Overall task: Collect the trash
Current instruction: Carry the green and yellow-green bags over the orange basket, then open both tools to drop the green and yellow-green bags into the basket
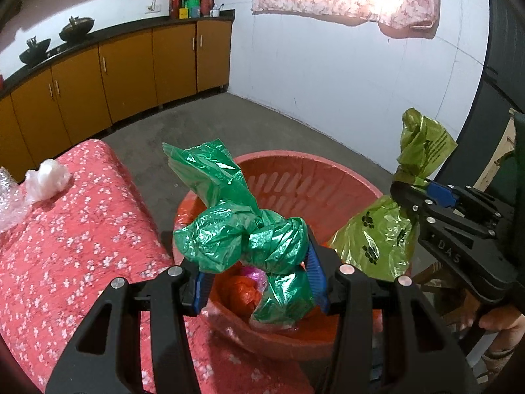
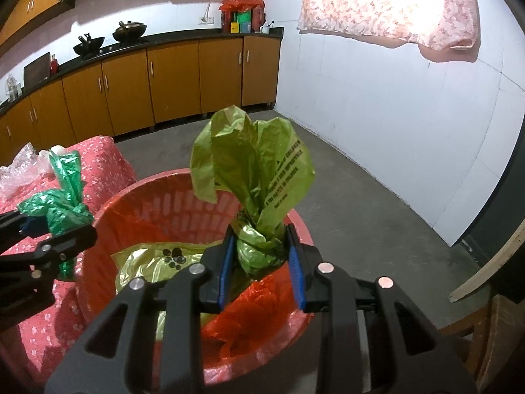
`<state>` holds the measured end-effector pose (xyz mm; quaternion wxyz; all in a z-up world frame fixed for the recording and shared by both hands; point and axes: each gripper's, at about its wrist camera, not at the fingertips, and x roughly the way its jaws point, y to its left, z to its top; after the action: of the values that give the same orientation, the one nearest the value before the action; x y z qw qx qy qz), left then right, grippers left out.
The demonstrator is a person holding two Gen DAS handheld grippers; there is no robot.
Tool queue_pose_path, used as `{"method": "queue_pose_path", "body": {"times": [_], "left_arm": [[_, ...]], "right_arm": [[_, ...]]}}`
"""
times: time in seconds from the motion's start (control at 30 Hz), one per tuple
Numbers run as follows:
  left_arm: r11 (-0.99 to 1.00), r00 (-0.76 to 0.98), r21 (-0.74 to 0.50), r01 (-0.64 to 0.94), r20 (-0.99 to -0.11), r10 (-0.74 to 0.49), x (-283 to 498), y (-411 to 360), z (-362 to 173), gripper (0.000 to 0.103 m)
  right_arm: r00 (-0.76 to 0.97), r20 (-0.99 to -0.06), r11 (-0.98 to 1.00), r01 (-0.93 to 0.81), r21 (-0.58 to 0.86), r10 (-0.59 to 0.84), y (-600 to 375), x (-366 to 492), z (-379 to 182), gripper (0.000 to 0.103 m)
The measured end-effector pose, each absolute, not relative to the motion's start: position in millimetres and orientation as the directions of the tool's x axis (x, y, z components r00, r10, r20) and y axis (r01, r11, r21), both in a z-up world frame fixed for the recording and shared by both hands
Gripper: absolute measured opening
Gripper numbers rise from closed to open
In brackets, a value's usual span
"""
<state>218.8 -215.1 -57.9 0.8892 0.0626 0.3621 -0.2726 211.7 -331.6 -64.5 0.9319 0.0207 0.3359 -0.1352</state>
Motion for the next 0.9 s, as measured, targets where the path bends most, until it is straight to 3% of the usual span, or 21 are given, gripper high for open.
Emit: {"method": "queue_pose_path", "body": {"times": [0.43, 0.9], "left_arm": [[0.827, 0.56, -0.074, 0.557, -0.702, -0.44, 229.6, -226.0, -69.0, 0.053], [0.833, 0.561, -0.071, 0.548, -0.707, -0.429, 236.0, -220.8, -73.1, 0.06]], "right_arm": [[0.75, -0.63, 0.969, 0.246, -0.014, -0.2, -335.3, 217.5, -69.7, 0.032], [0.765, -0.624, 0.964, 0.258, 0.072, -0.158, -351.0, 210.0, -69.4, 0.045]]}}
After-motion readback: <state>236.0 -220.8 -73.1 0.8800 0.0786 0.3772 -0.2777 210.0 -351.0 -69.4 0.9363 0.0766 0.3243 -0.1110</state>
